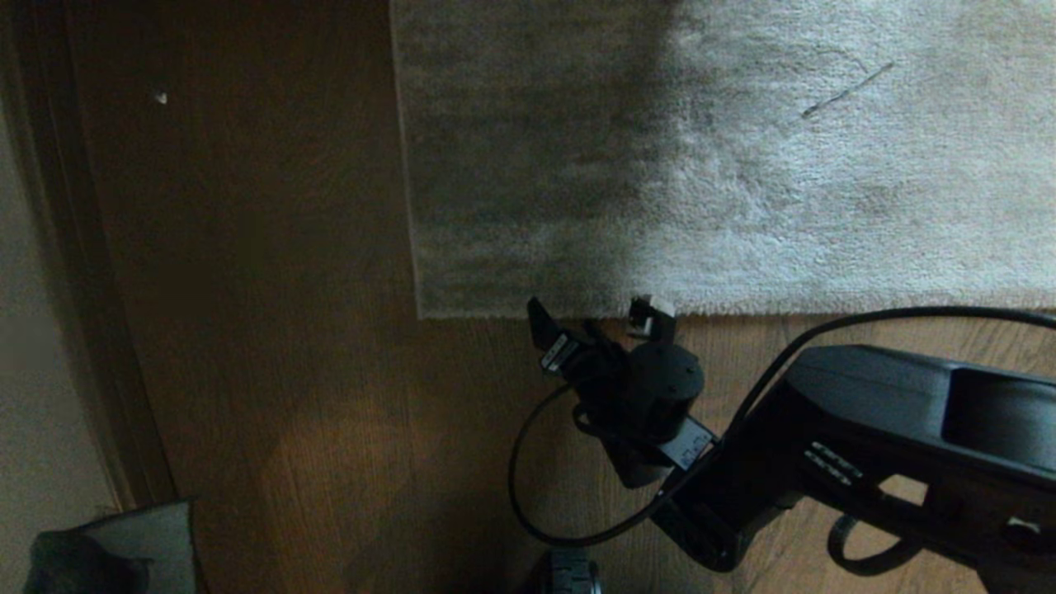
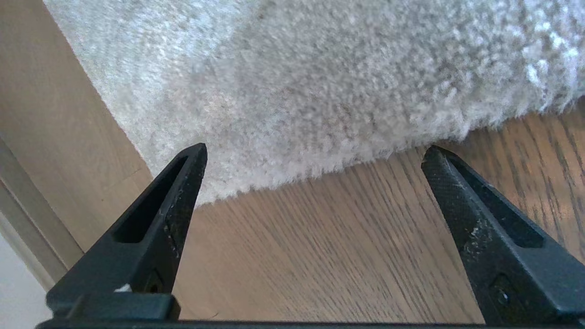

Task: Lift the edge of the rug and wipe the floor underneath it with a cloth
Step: Lift up the carpet

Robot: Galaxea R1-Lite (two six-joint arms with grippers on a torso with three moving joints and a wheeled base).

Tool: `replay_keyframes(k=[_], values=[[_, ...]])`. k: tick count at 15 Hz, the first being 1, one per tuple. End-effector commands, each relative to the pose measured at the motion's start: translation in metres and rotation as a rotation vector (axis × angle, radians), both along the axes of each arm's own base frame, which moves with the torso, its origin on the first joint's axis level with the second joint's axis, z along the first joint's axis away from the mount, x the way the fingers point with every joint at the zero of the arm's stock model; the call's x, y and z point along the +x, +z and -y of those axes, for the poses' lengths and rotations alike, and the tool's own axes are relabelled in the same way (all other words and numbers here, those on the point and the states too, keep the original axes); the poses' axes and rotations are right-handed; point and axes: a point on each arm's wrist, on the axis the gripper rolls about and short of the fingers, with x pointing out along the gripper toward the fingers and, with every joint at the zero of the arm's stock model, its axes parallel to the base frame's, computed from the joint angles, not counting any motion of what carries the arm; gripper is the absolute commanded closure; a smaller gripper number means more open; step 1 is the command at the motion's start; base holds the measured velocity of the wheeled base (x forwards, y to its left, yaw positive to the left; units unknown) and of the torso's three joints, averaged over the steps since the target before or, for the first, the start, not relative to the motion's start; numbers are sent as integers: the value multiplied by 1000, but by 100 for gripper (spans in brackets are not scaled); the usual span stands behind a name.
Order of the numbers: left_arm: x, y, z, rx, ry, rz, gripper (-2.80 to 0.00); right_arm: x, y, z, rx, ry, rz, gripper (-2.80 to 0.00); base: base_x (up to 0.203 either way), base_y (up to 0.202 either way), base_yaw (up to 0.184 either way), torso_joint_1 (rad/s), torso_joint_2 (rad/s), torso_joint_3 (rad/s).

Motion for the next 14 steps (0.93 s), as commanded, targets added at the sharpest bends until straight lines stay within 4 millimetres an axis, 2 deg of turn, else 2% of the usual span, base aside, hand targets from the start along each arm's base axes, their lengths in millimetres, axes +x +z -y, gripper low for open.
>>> replay_keyframes(k=[1,7,14], values=[[0,0,0,0,-1,1,0,2,3,0,38,-7,33,-280,0,0,0,0,0,0],[0,0,0,0,-1,1,0,15,1,0,55,-34,47,-280,0,0,0,0,0,0],[0,0,0,0,0,1,0,17,14,0,81,-40,82,-280,0,0,0,0,0,0]])
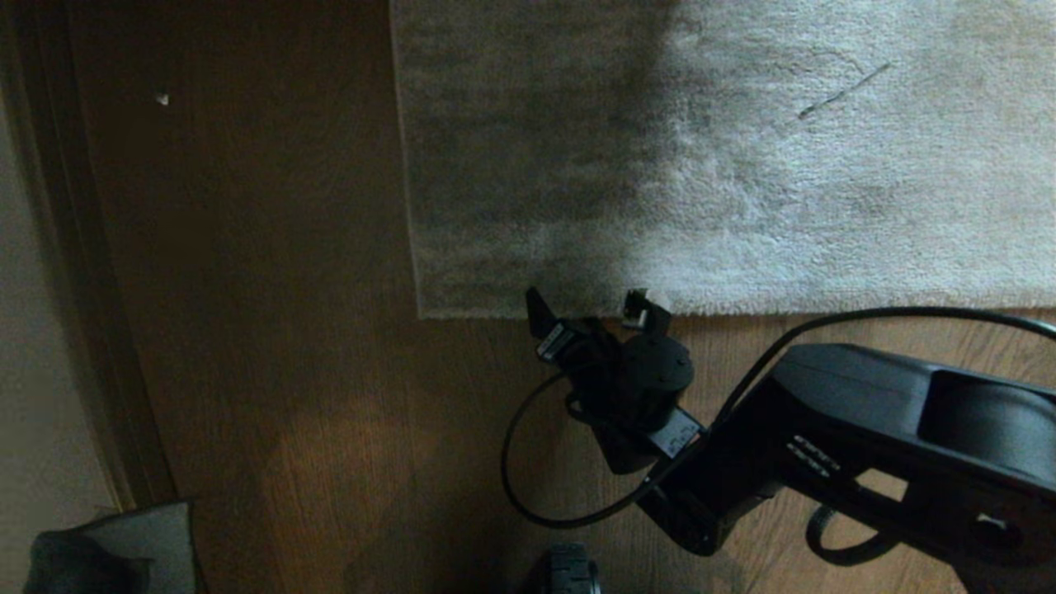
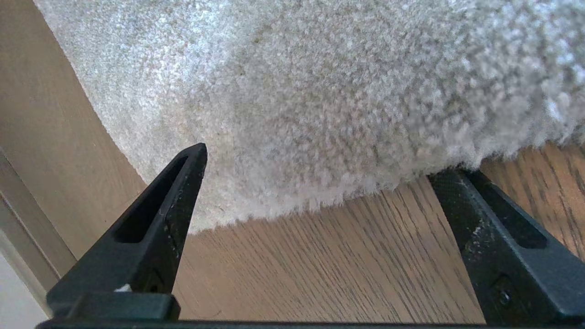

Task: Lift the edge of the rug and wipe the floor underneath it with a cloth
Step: Lift up the carpet

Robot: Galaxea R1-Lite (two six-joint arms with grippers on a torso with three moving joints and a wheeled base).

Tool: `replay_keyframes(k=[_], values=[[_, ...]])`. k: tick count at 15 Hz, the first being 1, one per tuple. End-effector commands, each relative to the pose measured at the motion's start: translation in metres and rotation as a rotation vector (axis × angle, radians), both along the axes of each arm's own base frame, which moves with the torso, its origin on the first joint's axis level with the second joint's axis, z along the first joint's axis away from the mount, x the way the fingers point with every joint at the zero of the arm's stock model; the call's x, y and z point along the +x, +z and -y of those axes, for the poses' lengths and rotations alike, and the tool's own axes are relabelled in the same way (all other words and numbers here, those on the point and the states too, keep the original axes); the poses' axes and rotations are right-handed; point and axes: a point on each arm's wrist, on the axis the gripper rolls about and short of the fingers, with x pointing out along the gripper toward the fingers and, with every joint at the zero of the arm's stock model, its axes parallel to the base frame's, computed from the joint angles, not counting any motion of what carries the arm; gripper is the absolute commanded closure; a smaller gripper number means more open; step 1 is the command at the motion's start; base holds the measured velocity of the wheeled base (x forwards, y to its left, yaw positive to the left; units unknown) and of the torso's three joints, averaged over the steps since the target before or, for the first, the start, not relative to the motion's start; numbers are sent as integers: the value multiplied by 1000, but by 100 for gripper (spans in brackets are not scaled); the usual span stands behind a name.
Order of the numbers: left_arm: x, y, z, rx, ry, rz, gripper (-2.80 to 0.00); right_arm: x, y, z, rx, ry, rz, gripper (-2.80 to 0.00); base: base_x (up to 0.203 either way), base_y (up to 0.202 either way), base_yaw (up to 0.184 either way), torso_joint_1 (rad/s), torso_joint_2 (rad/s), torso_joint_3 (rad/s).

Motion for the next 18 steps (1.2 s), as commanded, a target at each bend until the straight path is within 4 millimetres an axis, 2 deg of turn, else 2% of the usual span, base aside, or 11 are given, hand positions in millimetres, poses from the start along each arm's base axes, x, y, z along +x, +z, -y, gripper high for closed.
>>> replay_keyframes(k=[1,8,18], values=[[0,0,0,0,0,0,0,-2,15,3,54,-2,53,-280,0,0,0,0,0,0],[0,0,0,0,0,0,0,-12,45,12,81,-5,98,-280,0,0,0,0,0,0],[0,0,0,0,0,0,0,-39,58,33,55,4,71,-280,0,0,0,0,0,0]])
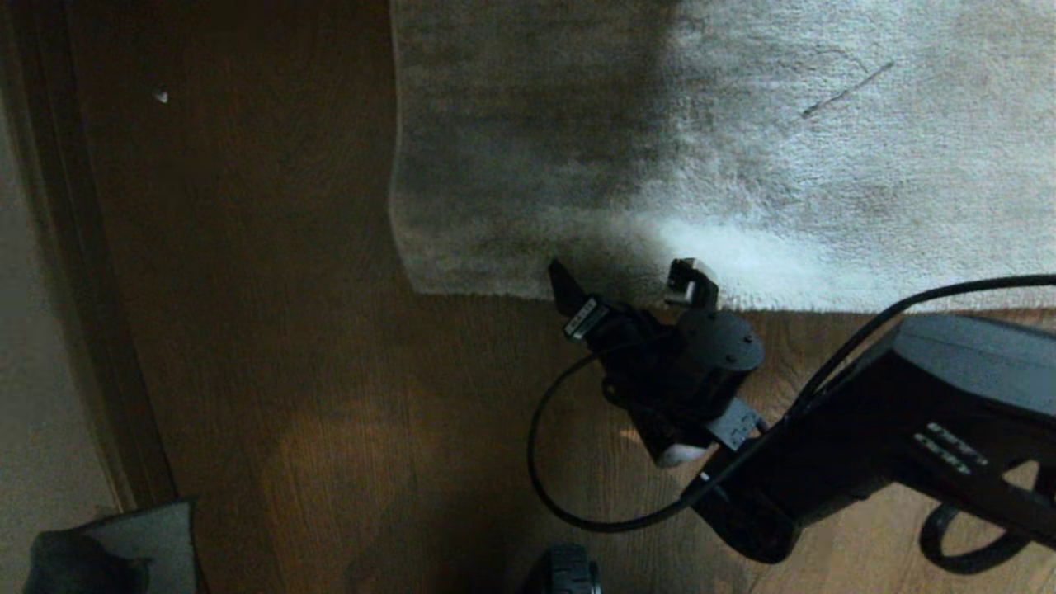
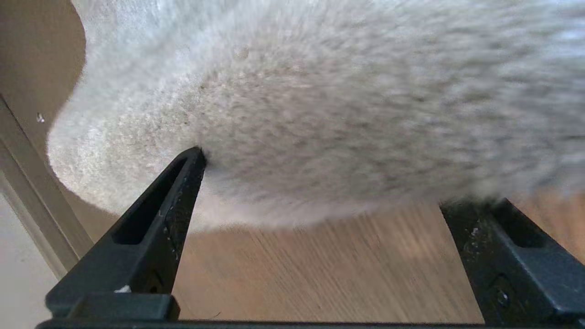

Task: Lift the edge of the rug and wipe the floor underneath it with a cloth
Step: Lift up the carpet

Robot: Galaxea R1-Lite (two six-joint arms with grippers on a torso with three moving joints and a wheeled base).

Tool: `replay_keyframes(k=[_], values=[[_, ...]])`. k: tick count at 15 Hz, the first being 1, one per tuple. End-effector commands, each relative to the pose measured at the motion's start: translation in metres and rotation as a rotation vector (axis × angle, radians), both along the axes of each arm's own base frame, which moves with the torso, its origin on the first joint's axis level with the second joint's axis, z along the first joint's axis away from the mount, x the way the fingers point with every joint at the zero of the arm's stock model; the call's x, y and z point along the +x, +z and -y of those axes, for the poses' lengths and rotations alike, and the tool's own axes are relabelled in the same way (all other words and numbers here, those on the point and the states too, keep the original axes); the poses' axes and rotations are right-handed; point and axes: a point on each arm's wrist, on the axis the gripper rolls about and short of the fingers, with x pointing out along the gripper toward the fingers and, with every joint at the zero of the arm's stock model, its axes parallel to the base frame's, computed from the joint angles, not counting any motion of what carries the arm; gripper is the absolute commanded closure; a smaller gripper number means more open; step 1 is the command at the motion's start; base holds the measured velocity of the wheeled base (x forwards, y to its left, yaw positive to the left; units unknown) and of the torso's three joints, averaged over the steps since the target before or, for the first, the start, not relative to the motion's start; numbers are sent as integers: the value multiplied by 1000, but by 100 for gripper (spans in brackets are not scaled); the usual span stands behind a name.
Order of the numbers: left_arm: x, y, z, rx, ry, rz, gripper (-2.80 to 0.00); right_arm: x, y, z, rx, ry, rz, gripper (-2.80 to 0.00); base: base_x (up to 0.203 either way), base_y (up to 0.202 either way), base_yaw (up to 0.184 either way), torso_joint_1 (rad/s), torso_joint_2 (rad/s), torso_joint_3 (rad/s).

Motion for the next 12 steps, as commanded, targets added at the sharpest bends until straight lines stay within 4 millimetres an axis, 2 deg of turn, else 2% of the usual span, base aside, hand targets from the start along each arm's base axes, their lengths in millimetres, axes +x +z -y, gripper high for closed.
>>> replay_keyframes(k=[1,5,7,12], values=[[0,0,0,-1,0,0,0,-8,13,8,42,-2,38,-280,0,0,0,0,0,0],[0,0,0,-1,1,0,0,-20,14,21,19,-4,15,-280,0,0,0,0,0,0],[0,0,0,-1,0,0,0,-18,15,24,28,-12,16,-280,0,0,0,0,0,0],[0,0,0,-1,0,0,0,-4,6,10,62,-1,14,-280,0,0,0,0,0,0]])
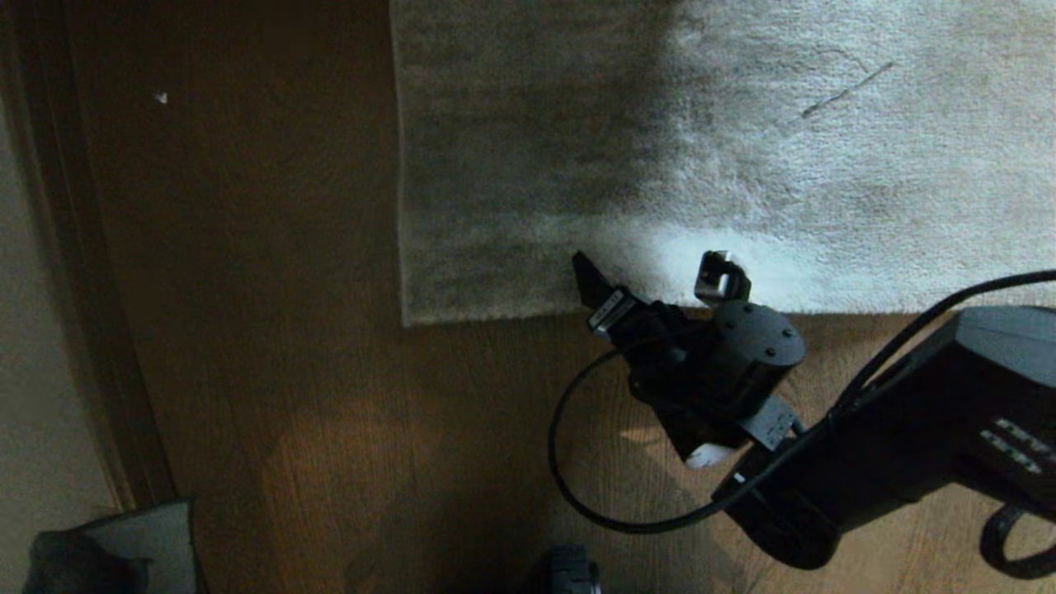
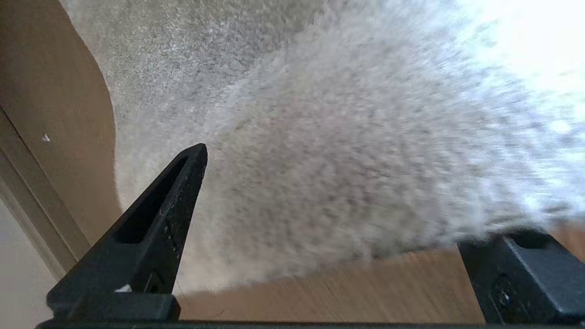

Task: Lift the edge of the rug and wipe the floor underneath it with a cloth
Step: Lift up the carpet

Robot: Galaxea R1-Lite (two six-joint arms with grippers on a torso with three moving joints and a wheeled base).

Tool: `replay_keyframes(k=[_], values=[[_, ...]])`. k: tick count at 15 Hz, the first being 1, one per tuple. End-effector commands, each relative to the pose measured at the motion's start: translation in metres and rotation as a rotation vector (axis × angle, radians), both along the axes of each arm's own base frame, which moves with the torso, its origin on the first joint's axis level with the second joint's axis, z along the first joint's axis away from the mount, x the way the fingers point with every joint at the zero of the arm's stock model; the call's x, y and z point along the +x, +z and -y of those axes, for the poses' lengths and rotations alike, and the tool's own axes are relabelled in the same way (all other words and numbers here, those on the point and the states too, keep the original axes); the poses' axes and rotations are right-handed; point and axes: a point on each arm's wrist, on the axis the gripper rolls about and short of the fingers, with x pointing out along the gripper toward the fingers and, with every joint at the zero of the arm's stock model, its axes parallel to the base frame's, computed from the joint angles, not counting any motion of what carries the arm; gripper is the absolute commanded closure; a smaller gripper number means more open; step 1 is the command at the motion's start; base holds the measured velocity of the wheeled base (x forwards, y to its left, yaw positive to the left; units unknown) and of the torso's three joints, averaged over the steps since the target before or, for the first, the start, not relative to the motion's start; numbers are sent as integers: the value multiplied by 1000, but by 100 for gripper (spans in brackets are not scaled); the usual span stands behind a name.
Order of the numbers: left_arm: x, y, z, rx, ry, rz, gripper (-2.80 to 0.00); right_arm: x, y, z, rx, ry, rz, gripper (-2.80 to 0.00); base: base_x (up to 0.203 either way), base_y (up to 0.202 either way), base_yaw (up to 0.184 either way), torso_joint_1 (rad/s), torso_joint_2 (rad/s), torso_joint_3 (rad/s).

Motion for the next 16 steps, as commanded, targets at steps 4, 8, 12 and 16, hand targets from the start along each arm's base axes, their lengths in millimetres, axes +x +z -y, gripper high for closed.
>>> replay_keyframes(k=[4,8,12,16], values=[[0,0,0,0,0,1,0,17,10,-19,111,17,85,-280,0,0,0,0,0,0],[0,0,0,0,0,1,0,21,18,-28,146,32,120,-280,0,0,0,0,0,0],[0,0,0,0,0,1,0,7,27,-50,183,96,148,-280,0,0,0,0,0,0],[0,0,0,0,0,1,0,2,24,-58,219,129,128,-280,0,0,0,0,0,0]])
